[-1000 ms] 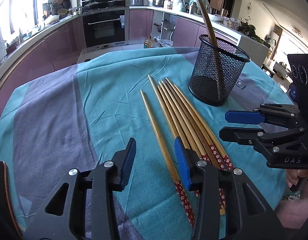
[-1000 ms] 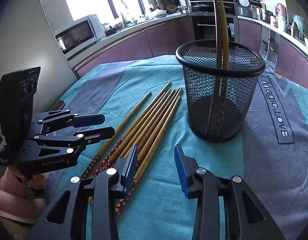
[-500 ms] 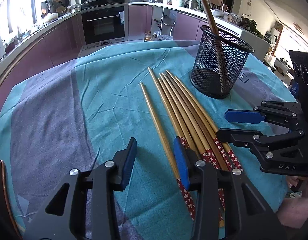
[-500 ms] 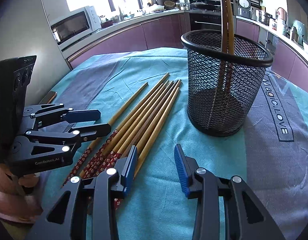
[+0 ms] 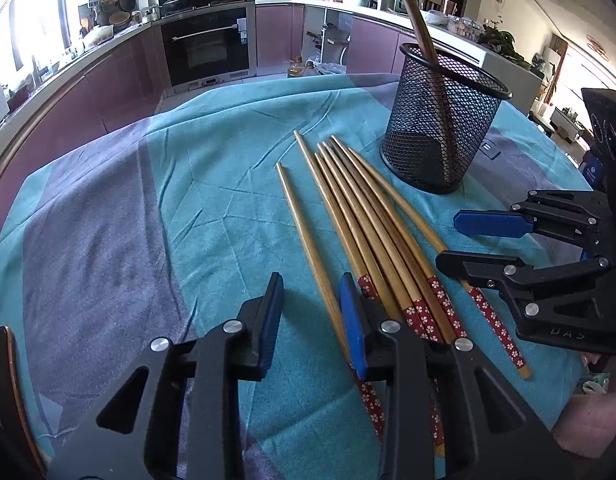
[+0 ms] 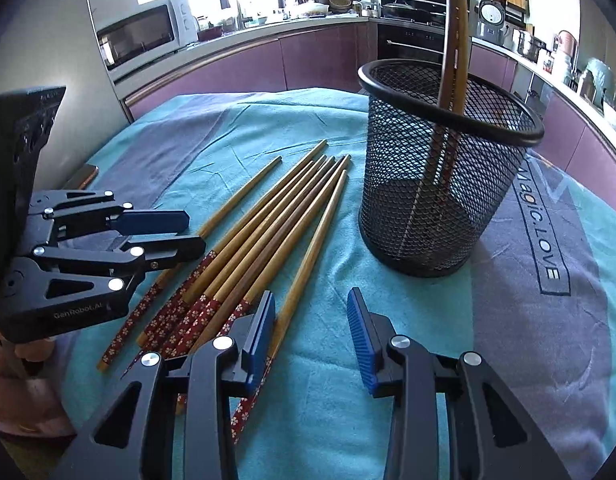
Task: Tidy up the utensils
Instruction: 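Move both tools back down to the chopstick pile, then close the left tool on a chopstick while the right tool grasps another chopstick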
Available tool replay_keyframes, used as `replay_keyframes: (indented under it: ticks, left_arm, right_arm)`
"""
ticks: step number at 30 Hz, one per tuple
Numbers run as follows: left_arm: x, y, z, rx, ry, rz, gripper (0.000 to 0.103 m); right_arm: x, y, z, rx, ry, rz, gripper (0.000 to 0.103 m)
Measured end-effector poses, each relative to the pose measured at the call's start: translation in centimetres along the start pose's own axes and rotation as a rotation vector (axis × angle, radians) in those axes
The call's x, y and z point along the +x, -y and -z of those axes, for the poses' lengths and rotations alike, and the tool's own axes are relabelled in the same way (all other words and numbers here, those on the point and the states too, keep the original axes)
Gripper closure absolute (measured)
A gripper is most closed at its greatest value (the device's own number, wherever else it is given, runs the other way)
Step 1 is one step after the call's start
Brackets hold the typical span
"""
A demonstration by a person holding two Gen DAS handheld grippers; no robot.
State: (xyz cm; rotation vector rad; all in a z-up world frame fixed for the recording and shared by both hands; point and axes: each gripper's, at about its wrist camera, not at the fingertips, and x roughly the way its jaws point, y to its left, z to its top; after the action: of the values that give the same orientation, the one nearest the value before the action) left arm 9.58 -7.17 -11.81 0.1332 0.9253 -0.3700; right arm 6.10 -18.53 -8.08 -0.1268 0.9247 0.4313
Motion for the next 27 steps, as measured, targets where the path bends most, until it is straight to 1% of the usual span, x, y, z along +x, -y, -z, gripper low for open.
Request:
replay_keyframes:
  ticks: [4,6,8,10,12,13,14,20,22,27]
  left_arm:
    - [0.4,0.0,-0.5,0.0,-0.001,-0.002,0.074]
    - [0.6,-0.1,-0.7,0.0,-0.001,-0.004,0.074]
    - [0.8,-0.1,-1.0,-0.003,-0.002,-0.004,0.075]
    - [1.1,-0.2,-1.4,-0.008,-0.004,-0.011,0.078]
    - [1.3,-0.3,-1.7,-0.016,-0.006,-0.012,0.085]
    - [1.4,-0.4,-1.9,-0.026,-0.007,-0.007,0.091]
    - [1.4,-0.4,-1.9,-0.033,-0.008,-0.004,0.092]
    - [1.4,-0.9,-1.9,-0.079,0.001,0.012,0.095]
    - [1.3,-1.0,-1.7,-0.085,0.005,0.018,0.095]
    - [0.2,-1.2,-1.6,-0.092,0.025,0.036,0.095]
  right_arm:
    - [0.3,0.0,-0.3,0.002,0.004,0.01,0.069]
    - [0.6,0.1,-0.7,0.006,0.011,0.012,0.074]
    - [0.9,0.2,-1.0,0.015,0.016,0.012,0.076]
    - [1.0,0.3,-1.3,0.024,0.019,0.01,0.081]
    - [1.2,0.5,-1.4,0.039,0.021,-0.001,0.091]
    - [1.2,0.5,-1.5,0.045,0.022,-0.004,0.092]
    - [1.2,0.6,-1.5,0.052,0.024,-0.007,0.093]
    - [0.8,1.5,-1.2,0.099,0.029,-0.04,0.095]
    - [0.4,1.9,-1.1,0.112,0.033,-0.05,0.097]
    - [-0.5,2.3,-0.9,0.123,0.051,-0.077,0.097]
